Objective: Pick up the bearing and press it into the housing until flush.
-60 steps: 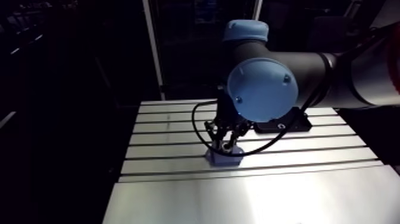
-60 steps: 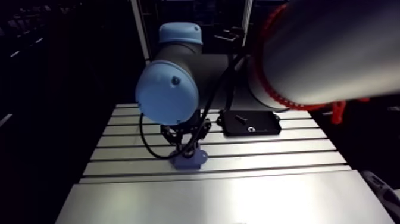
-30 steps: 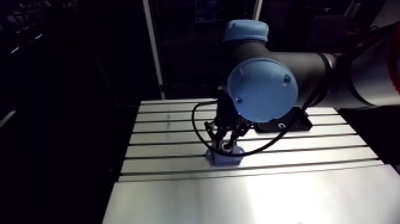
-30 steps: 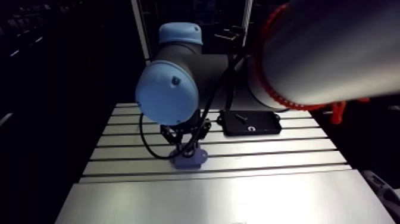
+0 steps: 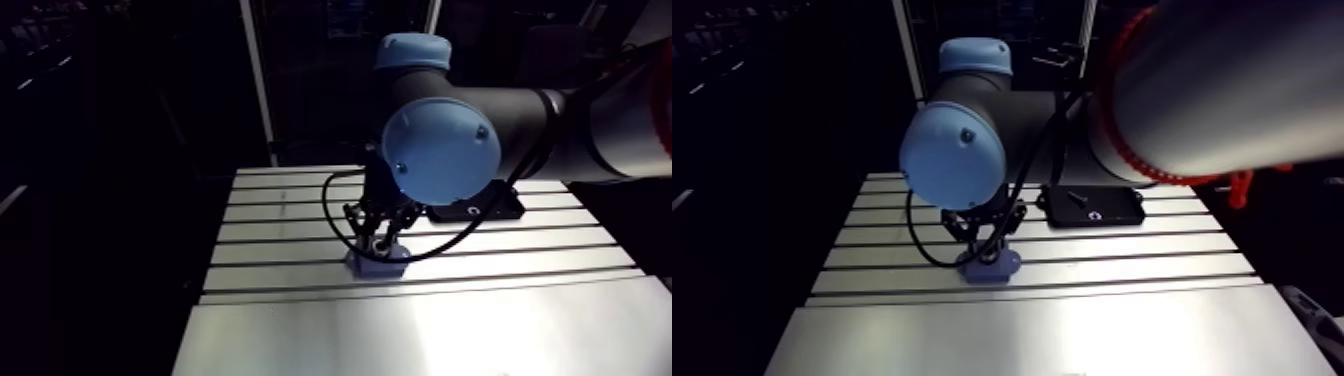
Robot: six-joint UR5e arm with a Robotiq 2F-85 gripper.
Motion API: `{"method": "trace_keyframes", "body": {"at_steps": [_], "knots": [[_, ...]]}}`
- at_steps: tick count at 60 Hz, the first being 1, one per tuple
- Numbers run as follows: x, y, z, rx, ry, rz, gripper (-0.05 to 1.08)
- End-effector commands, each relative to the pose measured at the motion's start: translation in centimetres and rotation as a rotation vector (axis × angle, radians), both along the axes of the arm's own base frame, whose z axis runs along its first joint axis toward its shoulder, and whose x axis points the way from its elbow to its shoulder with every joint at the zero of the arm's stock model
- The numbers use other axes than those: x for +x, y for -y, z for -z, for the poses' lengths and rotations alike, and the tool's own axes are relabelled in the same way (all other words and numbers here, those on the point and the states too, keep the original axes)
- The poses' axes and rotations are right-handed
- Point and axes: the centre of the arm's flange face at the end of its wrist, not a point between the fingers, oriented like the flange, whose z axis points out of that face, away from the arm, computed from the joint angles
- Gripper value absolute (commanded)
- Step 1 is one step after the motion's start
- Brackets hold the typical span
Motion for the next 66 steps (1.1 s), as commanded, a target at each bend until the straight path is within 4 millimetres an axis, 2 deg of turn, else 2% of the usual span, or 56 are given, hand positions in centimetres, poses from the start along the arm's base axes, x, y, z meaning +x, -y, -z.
{"method": "trace_keyframes", "body": {"at_steps": [1,66], "knots": [[0.0,-0.06,0.01,-0.001,0.001,0.001,0.7],[0.29,-0.09,-0.03,0.004,0.005,-0.001,0.68]]}}
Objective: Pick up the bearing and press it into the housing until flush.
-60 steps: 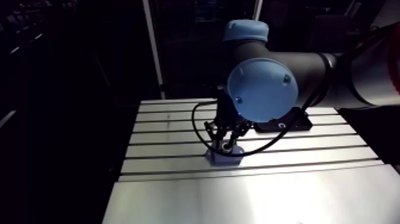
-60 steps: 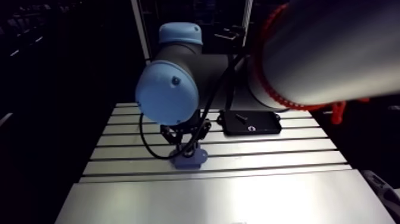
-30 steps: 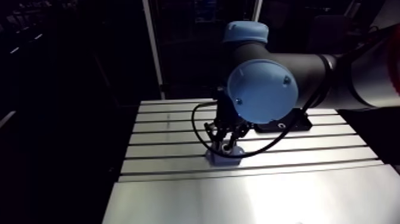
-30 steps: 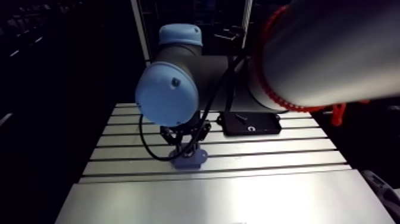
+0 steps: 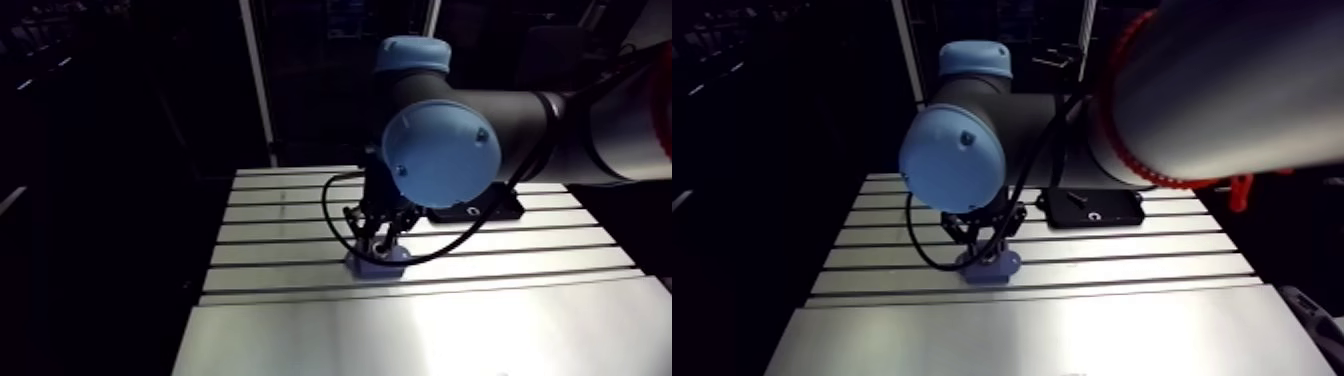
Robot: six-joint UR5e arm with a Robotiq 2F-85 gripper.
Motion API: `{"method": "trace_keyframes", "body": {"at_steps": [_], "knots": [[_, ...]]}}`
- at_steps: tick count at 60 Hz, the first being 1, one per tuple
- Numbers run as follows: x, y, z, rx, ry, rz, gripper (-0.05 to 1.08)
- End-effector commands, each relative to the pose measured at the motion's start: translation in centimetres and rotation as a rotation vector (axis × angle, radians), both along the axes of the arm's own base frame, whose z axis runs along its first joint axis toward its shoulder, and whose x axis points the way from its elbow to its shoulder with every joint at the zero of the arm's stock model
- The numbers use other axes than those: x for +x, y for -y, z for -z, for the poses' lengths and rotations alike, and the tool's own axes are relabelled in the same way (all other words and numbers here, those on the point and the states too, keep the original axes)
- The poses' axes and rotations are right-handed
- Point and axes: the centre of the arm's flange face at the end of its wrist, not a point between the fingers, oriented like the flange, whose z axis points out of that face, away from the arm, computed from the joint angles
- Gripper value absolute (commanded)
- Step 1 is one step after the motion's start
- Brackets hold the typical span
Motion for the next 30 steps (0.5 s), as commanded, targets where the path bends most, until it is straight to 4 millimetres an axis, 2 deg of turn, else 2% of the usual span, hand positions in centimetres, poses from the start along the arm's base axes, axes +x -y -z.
{"method": "trace_keyframes", "body": {"at_steps": [1,2,3,4,5,6,21,30], "knots": [[0.0,-0.1,-0.2,0.004,-0.002,-0.001,0.68],[0.0,-0.1,-0.3,0.005,-0.004,-0.002,0.58],[0.0,-0.1,-0.3,0.005,-0.004,-0.002,0.58],[0.1,0.0,-0.3,0.008,-0.004,-0.003,0.27],[0.1,0.0,-0.3,0.008,-0.004,-0.003,0.27],[0.0,0.0,-0.4,0.008,-0.005,-0.003,0.02],[-0.1,0.0,-1.7,0.006,-0.032,-0.001,0.0],[0.0,0.0,-1.6,0.004,-0.03,-0.001,0.0]]}}
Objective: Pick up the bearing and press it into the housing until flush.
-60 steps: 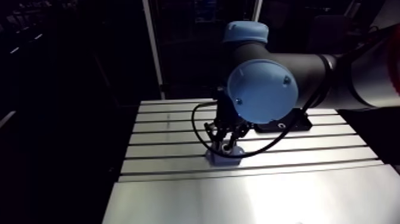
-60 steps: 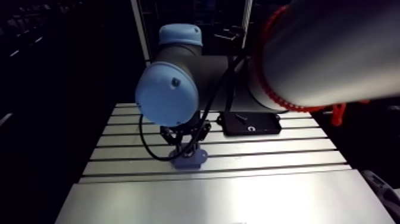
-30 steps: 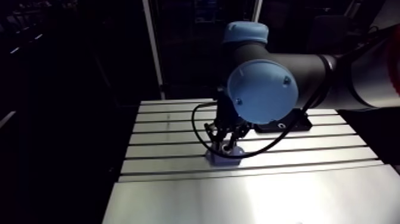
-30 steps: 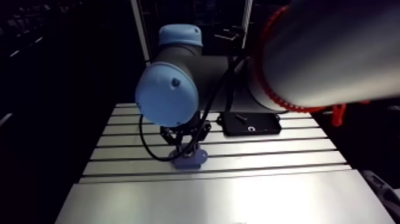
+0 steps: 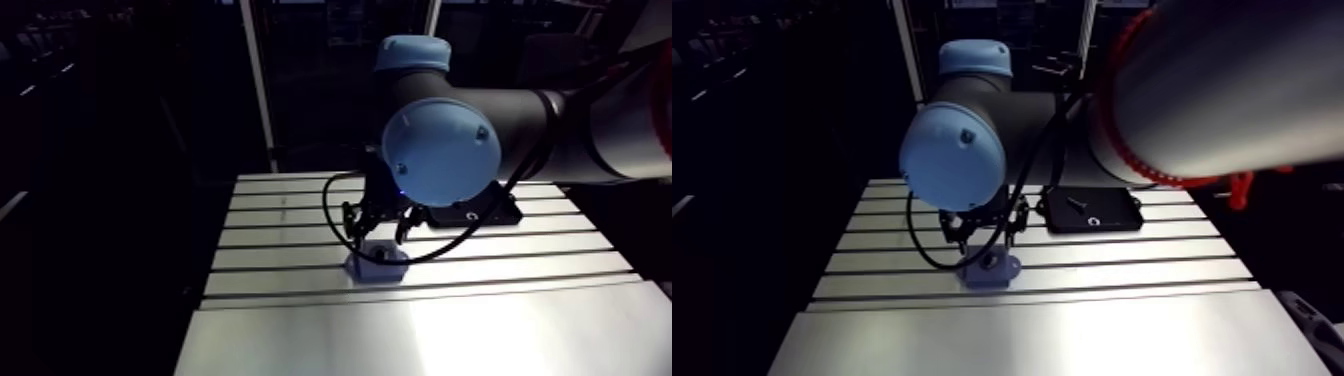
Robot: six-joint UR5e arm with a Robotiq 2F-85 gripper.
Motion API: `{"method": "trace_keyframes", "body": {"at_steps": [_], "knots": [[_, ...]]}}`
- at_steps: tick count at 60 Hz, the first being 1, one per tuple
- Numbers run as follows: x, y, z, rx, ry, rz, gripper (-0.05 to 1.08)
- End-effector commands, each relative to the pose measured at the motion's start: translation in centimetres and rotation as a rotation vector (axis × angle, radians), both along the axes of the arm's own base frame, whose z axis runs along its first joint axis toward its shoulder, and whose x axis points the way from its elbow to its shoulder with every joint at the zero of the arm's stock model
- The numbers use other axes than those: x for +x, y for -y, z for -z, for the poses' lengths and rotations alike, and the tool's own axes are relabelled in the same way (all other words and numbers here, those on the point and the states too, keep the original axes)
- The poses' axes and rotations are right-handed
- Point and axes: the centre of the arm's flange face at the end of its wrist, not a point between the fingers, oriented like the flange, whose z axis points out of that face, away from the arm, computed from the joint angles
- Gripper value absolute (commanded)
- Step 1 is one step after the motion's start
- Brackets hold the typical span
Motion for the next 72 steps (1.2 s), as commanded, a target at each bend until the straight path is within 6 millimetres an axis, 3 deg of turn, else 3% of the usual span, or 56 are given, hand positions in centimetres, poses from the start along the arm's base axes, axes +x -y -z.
{"method": "trace_keyframes", "body": {"at_steps": [1,9,20,29,30,31,32,33,34,35,36,38,45,72], "knots": [[0.0,0.0,-0.4,-0.002,-0.008,0.0,0.0],[-0.1,0.0,-1.0,-0.003,-0.015,0.003,0.0],[-0.2,0.4,-4.1,-0.017,-0.004,0.014,0.01],[-0.1,0.3,-5.3,-0.012,0.005,0.022,0.03],[-0.1,0.2,-5.5,-0.008,0.02,0.024,0.23],[-0.1,0.2,-5.5,-0.008,0.02,0.024,0.23],[-0.2,0.2,-5.8,-0.006,0.031,0.029,0.59],[-0.2,0.2,-5.8,-0.006,0.031,0.029,0.59],[-0.3,0.1,-6.1,-0.018,0.03,0.045,0.84],[-0.3,0.1,-6.1,-0.018,0.03,0.045,0.84],[-0.2,0.1,-6.2,-0.026,0.027,0.06,0.95],[-0.2,0.2,-6.4,-0.018,0.025,0.064,1.0],[0.0,0.3,-6.0,-0.017,0.035,0.066,1.07],[-0.1,0.2,-4.0,-0.008,0.06,0.094,1.07]]}}
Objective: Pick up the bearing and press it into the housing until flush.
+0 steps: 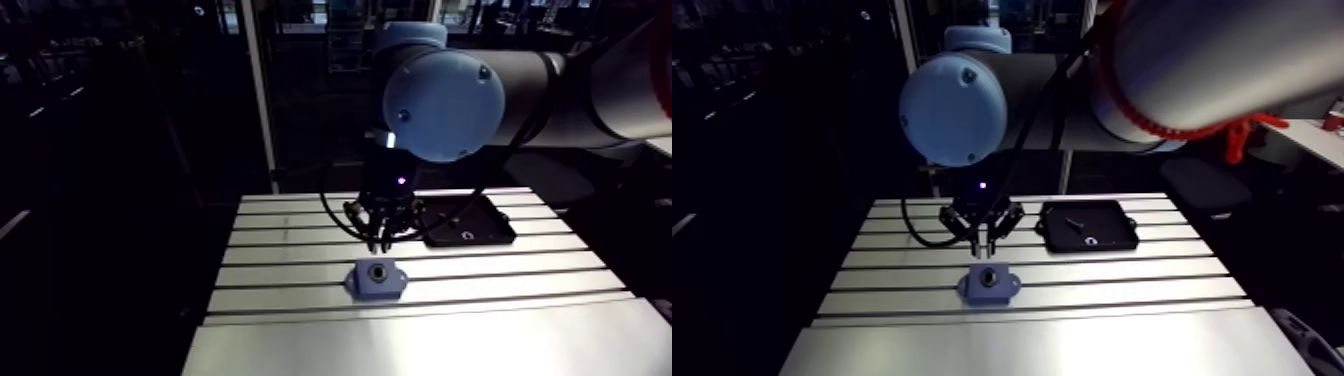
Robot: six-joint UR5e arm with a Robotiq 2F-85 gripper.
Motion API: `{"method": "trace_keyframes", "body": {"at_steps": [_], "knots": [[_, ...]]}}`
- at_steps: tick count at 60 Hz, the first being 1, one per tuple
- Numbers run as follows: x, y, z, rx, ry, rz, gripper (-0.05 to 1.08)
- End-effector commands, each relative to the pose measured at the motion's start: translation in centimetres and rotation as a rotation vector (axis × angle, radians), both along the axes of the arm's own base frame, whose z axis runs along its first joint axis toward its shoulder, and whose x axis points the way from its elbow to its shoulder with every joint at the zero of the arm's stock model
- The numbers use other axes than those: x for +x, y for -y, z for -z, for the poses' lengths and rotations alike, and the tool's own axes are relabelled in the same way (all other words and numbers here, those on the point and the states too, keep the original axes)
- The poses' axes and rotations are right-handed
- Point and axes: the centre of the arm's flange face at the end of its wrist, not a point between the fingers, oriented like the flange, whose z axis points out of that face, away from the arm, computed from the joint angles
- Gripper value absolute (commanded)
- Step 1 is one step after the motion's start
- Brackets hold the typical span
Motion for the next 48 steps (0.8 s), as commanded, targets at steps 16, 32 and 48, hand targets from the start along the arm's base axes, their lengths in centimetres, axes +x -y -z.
{"method": "trace_keyframes", "body": {"at_steps": [16,32,48], "knots": [[0.2,-0.1,2.8,0.004,0.022,0.033,1.08],[0.1,-0.1,3.7,0.005,0.005,0.022,1.08],[0.2,-0.3,4.5,0.026,0.017,0.019,1.08]]}}
